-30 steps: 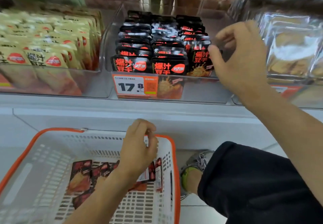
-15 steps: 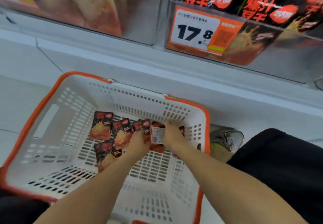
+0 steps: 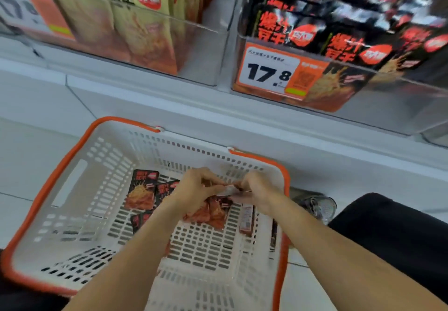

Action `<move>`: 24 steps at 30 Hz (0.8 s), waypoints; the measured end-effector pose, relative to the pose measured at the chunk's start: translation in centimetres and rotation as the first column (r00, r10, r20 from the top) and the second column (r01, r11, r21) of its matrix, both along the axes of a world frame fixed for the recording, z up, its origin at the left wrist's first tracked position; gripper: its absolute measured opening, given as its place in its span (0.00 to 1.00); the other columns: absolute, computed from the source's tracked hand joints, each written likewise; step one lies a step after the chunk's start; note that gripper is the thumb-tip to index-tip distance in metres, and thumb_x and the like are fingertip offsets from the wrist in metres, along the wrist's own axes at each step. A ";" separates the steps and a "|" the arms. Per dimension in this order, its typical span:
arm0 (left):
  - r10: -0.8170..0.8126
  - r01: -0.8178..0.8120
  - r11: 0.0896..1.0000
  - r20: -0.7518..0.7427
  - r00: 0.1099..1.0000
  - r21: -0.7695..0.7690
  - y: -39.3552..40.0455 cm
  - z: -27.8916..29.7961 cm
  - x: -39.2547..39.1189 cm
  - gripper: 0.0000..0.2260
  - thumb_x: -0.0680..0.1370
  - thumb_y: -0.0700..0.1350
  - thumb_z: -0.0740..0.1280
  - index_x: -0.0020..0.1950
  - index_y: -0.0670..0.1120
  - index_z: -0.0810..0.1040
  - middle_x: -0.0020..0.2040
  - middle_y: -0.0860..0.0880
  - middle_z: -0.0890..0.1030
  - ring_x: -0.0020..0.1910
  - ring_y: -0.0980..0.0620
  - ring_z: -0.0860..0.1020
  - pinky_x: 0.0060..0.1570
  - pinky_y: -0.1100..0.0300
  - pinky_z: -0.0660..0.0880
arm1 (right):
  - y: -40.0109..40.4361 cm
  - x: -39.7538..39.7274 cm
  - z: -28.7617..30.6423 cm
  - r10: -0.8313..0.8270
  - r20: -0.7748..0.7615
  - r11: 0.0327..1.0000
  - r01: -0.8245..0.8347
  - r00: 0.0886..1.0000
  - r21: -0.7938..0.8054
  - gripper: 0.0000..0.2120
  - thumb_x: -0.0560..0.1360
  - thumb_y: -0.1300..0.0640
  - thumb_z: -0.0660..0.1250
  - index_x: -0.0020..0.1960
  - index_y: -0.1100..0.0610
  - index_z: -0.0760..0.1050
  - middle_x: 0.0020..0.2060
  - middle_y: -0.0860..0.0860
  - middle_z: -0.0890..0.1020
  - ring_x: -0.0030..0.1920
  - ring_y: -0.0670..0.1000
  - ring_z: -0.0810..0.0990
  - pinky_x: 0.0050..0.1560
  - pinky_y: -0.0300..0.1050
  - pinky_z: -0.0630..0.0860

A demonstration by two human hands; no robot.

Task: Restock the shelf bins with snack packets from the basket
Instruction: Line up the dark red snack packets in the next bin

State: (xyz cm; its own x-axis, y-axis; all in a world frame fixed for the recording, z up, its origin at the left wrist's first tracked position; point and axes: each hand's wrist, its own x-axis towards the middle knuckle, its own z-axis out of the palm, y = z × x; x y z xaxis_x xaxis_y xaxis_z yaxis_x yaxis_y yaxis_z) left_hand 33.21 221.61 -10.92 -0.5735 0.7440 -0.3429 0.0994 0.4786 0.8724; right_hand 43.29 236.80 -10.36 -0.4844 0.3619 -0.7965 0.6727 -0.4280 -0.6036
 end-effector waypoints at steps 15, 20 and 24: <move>0.304 0.106 0.786 -0.530 0.792 0.609 7.3 22.8 5.8 0.03 0.79 0.40 0.67 0.51 0.47 0.80 0.45 0.57 0.79 0.46 0.60 0.76 0.46 0.71 0.69 | 9.3 13.5 28.9 0.204 -0.620 0.546 0.437 0.758 0.714 0.31 0.63 0.69 0.77 0.56 0.43 0.74 0.50 0.49 0.81 0.48 0.57 0.81 0.45 0.56 0.80; 0.310 0.265 0.804 -0.756 0.577 0.532 12.5 25.4 5.6 0.05 0.75 0.39 0.68 0.50 0.45 0.79 0.47 0.52 0.78 0.50 0.51 0.73 0.52 0.63 0.68 | 13.9 12.7 31.2 0.389 -0.655 0.133 0.665 0.647 0.735 0.20 0.73 0.68 0.68 0.52 0.46 0.67 0.47 0.44 0.74 0.48 0.46 0.75 0.46 0.45 0.78; 0.205 0.304 0.869 -0.843 0.497 0.390 16.5 26.6 5.6 0.12 0.73 0.46 0.67 0.56 0.45 0.78 0.52 0.49 0.78 0.54 0.46 0.72 0.56 0.51 0.70 | 16.5 10.9 29.5 0.382 -0.433 0.139 0.412 0.817 0.900 0.12 0.76 0.62 0.70 0.47 0.46 0.71 0.41 0.42 0.78 0.38 0.51 0.81 0.38 0.40 0.76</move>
